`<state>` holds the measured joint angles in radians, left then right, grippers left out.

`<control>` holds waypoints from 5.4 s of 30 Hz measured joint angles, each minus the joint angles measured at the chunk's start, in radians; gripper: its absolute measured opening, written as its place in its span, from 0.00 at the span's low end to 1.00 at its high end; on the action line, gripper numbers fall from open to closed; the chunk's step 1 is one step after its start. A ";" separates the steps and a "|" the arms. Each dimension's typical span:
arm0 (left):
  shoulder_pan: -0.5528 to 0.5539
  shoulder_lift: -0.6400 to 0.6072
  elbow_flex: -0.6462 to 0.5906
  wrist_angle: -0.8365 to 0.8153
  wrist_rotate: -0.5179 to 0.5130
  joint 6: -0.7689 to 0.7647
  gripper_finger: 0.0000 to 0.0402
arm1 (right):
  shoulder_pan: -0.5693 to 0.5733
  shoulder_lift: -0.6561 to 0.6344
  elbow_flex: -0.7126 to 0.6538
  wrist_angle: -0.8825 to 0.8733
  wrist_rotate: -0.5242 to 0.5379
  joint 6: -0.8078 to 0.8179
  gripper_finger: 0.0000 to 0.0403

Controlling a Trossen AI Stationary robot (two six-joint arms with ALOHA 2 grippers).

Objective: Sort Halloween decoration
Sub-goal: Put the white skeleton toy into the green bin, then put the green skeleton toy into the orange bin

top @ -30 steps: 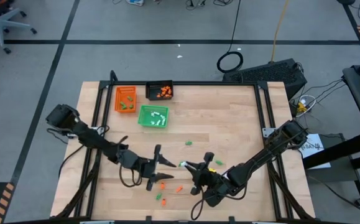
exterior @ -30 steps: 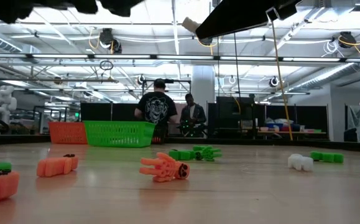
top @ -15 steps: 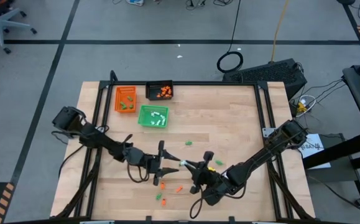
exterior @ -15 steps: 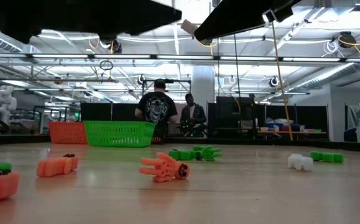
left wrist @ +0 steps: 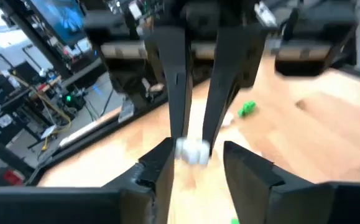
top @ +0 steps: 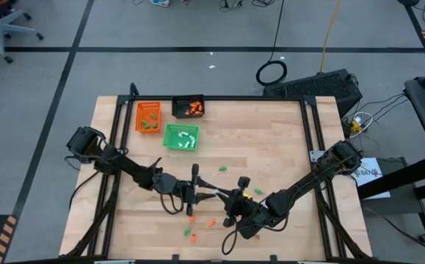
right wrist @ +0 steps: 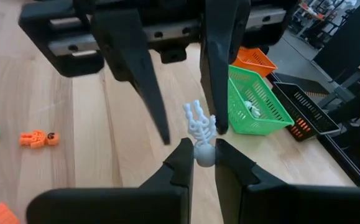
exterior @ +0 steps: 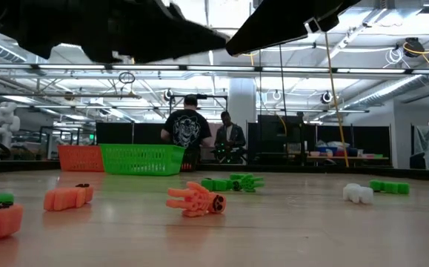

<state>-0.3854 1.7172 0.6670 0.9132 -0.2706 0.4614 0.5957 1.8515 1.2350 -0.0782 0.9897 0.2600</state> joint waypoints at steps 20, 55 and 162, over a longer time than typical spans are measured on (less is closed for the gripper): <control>-0.001 -0.001 0.000 -0.018 -0.021 0.025 0.03 | 0.003 0.000 0.000 -0.009 -0.028 -0.017 0.12; 0.527 -0.504 -0.001 -0.984 0.022 -0.092 0.03 | 0.026 0.000 0.000 -0.100 -0.026 0.049 0.51; -0.118 -0.412 -0.001 -0.606 -0.216 -0.394 0.43 | 0.215 -0.168 -0.650 -0.010 -0.172 0.832 0.03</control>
<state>-0.5035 1.3053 0.6659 0.3068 -0.4866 0.0672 0.8104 1.6833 0.5846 -0.0882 0.8178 1.0922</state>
